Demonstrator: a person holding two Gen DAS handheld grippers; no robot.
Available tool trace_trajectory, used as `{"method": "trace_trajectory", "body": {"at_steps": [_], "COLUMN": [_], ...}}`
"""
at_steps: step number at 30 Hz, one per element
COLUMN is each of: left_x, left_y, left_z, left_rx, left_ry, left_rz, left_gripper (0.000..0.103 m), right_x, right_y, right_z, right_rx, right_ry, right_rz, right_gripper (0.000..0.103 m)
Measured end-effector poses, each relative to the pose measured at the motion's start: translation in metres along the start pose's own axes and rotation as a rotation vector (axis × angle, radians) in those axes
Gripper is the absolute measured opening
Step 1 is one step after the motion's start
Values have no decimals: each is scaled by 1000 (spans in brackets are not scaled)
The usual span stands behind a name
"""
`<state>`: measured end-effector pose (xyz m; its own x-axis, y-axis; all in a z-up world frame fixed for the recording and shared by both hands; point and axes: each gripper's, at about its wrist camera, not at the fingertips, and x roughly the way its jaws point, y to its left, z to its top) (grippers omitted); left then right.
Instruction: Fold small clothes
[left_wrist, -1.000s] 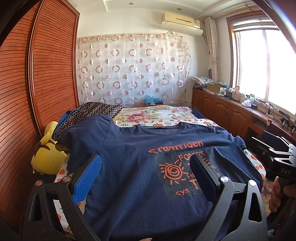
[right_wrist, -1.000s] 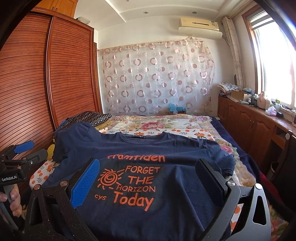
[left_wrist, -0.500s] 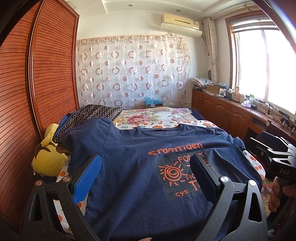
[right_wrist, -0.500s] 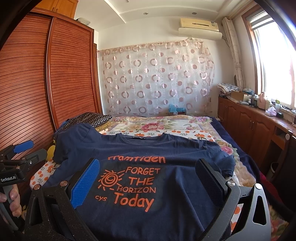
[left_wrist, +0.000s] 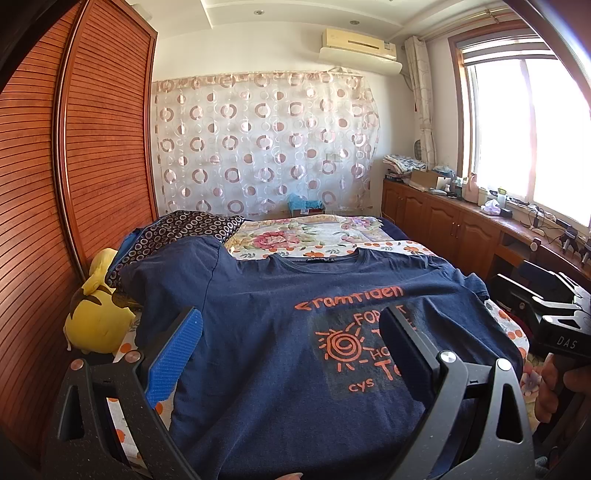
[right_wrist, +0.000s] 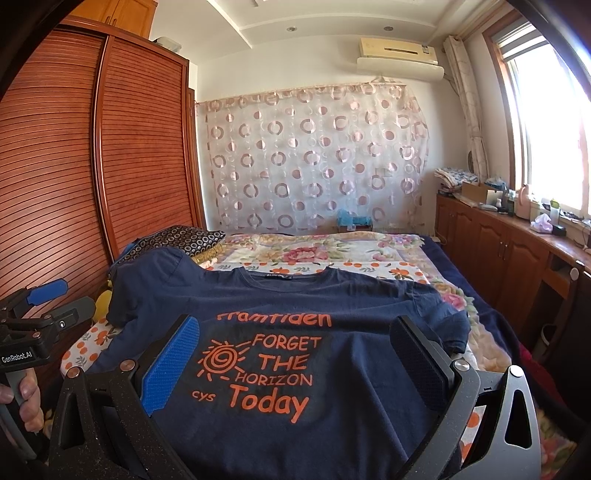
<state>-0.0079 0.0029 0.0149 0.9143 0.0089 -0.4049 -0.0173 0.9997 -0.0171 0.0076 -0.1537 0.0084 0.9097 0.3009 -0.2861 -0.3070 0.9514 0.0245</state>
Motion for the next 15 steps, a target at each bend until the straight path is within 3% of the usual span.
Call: {"method": "trace_trajectory", "body": {"at_steps": [15], "left_x": [3], "left_y": [2], "left_z": [-1], "left_rx": [5], "left_ry": [11], "left_rz": [0], "left_gripper": [97], "right_x": [5], "right_y": [-1], "right_z": [-4], "right_rx": [4], "right_ry": [-1], "right_rz": [12], "right_gripper": [103]}}
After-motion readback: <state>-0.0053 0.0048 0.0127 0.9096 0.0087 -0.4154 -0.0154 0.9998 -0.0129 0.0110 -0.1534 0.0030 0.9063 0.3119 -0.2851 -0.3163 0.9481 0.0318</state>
